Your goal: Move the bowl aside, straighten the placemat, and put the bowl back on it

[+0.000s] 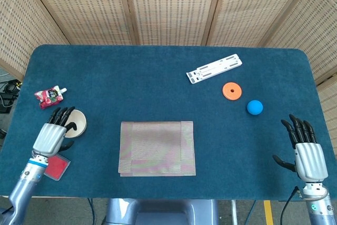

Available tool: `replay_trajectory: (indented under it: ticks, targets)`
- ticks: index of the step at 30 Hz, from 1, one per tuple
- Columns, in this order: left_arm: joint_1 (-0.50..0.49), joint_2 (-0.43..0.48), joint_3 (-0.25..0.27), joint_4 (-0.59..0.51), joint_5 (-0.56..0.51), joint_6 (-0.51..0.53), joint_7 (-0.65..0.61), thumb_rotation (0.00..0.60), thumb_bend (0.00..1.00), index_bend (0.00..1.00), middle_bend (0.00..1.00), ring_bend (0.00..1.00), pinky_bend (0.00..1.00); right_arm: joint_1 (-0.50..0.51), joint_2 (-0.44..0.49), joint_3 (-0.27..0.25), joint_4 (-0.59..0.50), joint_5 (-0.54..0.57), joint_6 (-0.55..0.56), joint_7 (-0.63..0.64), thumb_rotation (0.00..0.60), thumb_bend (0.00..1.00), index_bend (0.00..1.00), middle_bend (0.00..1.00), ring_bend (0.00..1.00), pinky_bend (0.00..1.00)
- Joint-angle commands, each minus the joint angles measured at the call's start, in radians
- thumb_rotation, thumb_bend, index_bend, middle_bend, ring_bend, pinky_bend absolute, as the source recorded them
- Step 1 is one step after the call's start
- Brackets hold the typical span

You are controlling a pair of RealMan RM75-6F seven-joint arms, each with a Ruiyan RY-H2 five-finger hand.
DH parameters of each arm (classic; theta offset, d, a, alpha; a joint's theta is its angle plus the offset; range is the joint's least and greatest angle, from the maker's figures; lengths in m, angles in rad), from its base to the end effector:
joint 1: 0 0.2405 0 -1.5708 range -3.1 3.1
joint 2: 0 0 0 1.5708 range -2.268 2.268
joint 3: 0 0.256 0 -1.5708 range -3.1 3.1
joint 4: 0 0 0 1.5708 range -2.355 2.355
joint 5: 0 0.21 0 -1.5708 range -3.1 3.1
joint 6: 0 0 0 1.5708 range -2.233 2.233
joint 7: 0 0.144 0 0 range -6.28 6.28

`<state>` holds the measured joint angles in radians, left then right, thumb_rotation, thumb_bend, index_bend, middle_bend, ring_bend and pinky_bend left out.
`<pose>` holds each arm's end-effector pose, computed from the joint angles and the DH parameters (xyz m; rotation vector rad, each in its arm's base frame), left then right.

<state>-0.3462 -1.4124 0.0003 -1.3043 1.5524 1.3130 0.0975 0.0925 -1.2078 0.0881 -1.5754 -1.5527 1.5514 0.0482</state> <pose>-0.2885 0.2520 0.0571 -1.7353 -0.7493 -0.8842 -0.2953 -0.1902 0.1457 1.3387 -0.8783 1.0813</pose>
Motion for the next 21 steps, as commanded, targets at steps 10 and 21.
replay_trajectory:
  ticks: [10,21]
  targets:
    - [0.007,-0.073,0.116,-0.177,0.167,-0.007,0.214,0.6,0.26,0.56,0.0,0.0,0.0,-0.001,0.008,0.004,-0.006,0.006,0.001,0.013,0.6,0.14,0.13,0.0,0.0,0.0]
    - [0.025,-0.149,0.162,-0.152,0.185,-0.058,0.299,0.6,0.36,0.4,0.0,0.0,0.0,-0.005,0.019,0.005,-0.015,0.006,0.005,0.035,0.6,0.14,0.13,0.0,0.0,0.0]
